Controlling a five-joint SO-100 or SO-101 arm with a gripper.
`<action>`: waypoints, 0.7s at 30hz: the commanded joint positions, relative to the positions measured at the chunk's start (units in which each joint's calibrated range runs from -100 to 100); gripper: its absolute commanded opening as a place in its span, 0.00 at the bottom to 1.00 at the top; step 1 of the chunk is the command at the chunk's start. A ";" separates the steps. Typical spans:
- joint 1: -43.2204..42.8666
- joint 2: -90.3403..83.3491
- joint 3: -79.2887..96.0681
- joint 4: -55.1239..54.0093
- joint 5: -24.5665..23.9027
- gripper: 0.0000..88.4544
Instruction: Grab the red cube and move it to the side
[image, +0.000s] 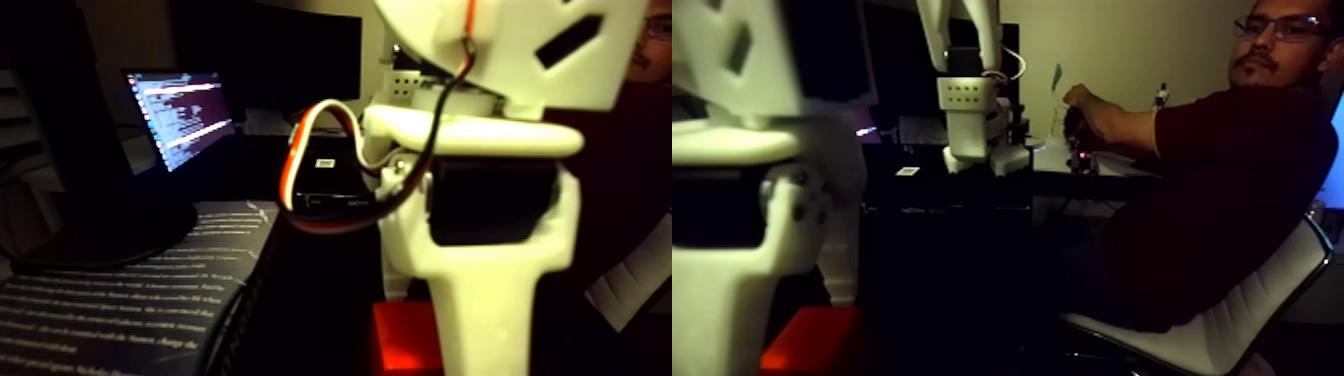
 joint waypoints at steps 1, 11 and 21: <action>-0.40 -0.15 -1.23 -0.52 -0.14 0.43; -0.40 -0.15 -0.96 -0.52 -0.03 0.30; -0.23 -0.15 -0.68 0.15 -0.08 0.01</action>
